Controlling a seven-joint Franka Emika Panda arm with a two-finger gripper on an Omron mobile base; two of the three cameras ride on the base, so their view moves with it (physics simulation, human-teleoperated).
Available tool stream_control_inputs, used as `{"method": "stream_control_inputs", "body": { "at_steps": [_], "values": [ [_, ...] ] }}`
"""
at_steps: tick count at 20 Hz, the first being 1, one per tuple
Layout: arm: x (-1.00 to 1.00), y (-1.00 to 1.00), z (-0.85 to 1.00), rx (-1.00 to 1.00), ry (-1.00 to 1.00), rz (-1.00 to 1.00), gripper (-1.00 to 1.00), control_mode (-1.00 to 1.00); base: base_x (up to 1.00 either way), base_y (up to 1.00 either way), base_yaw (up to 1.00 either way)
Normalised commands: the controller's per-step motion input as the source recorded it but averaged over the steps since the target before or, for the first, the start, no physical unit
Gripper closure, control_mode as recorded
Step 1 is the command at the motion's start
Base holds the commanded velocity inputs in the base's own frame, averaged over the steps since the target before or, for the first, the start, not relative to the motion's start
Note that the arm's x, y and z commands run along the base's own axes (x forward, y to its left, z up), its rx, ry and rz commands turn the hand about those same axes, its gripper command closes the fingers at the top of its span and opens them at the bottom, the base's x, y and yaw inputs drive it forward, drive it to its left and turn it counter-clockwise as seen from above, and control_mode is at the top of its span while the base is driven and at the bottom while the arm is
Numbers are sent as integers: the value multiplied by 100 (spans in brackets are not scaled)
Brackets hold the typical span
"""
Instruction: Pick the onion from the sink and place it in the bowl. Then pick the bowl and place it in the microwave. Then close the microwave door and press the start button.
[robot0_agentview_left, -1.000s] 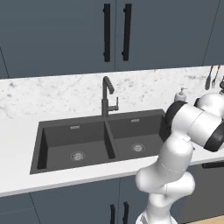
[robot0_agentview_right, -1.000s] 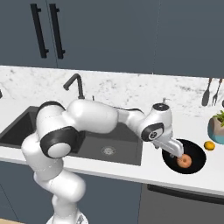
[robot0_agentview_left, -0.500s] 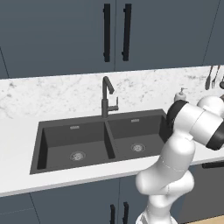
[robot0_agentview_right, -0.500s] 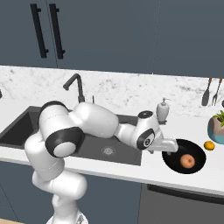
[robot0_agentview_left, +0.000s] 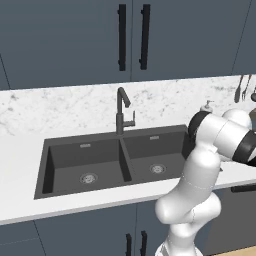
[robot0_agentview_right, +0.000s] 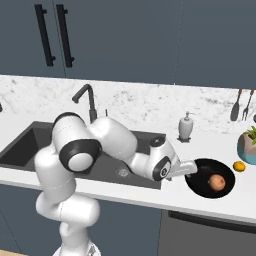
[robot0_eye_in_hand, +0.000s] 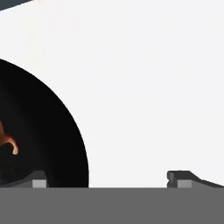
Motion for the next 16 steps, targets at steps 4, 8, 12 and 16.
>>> {"method": "stream_control_inputs", "body": {
  "at_steps": [4, 8, 12, 16],
  "values": [
    [0, -22, -14, 0, 2, 22, -100, -100, 0, 0, 0],
    [3, -33, -2, 0, 0, 16, -100, -100, 0, 0, 0],
    [15, -43, 1, 0, 0, 10, -100, -100, 0, 0, 0],
    [8, -55, 19, 5, 1, 3, -100, -100, 0, 0, 0]
  ]
}}
